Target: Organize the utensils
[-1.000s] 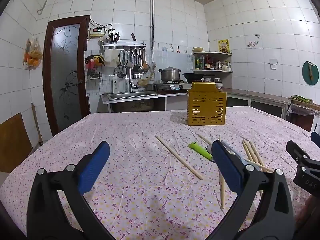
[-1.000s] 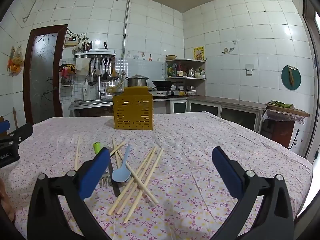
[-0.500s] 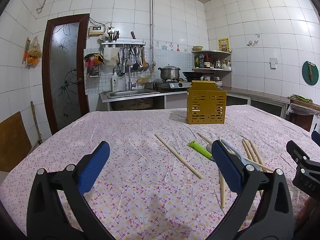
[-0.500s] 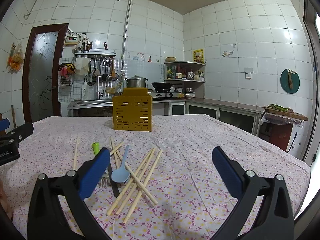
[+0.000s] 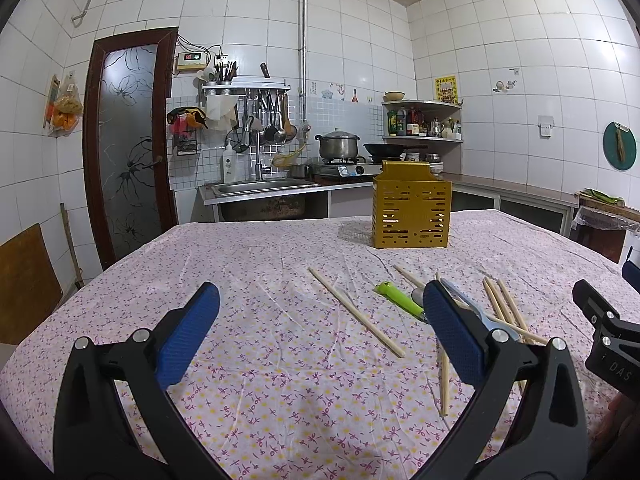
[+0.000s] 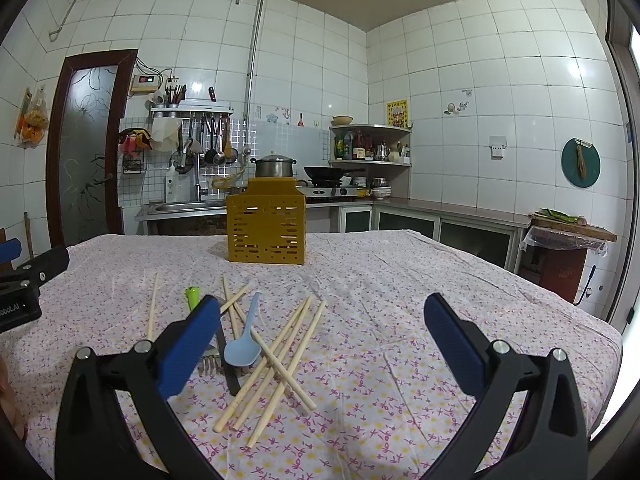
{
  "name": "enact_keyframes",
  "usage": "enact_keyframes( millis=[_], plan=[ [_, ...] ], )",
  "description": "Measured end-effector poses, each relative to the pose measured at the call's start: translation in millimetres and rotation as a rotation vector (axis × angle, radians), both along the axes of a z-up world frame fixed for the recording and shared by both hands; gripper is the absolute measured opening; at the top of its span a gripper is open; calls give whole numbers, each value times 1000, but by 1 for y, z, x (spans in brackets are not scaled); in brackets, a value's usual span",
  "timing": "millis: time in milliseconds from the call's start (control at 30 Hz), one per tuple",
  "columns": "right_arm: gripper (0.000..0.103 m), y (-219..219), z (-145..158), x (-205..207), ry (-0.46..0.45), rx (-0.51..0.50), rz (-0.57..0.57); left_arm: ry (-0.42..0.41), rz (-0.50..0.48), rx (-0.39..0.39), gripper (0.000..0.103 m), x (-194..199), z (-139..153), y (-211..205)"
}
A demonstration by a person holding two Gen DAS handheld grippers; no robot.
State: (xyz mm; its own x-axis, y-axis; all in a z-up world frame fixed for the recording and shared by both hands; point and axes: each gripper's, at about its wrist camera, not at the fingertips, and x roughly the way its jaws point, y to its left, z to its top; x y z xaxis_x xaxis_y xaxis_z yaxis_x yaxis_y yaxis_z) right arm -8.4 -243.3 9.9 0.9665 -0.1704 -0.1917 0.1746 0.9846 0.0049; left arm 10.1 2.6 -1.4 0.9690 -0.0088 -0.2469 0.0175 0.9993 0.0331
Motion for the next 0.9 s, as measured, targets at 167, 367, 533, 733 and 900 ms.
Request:
enact_keyframes(
  millis=[167, 367, 533, 733, 900],
  plan=[
    [99, 0, 0, 1, 0, 2, 3, 1, -1, 1, 98, 1, -1, -1],
    [99, 2, -2, 0, -1, 0, 2, 2, -3, 0, 98, 1, -2, -2],
    [99, 2, -1, 1, -2, 6, 5, 2, -4, 0, 98, 2, -3, -2],
    [99, 4, -2, 1, -4, 3, 3, 2, -4, -1, 98, 2, -3, -2],
    [99, 4, -3, 1, -5, 7, 2, 3, -3, -1, 98, 2, -3, -2]
  ],
)
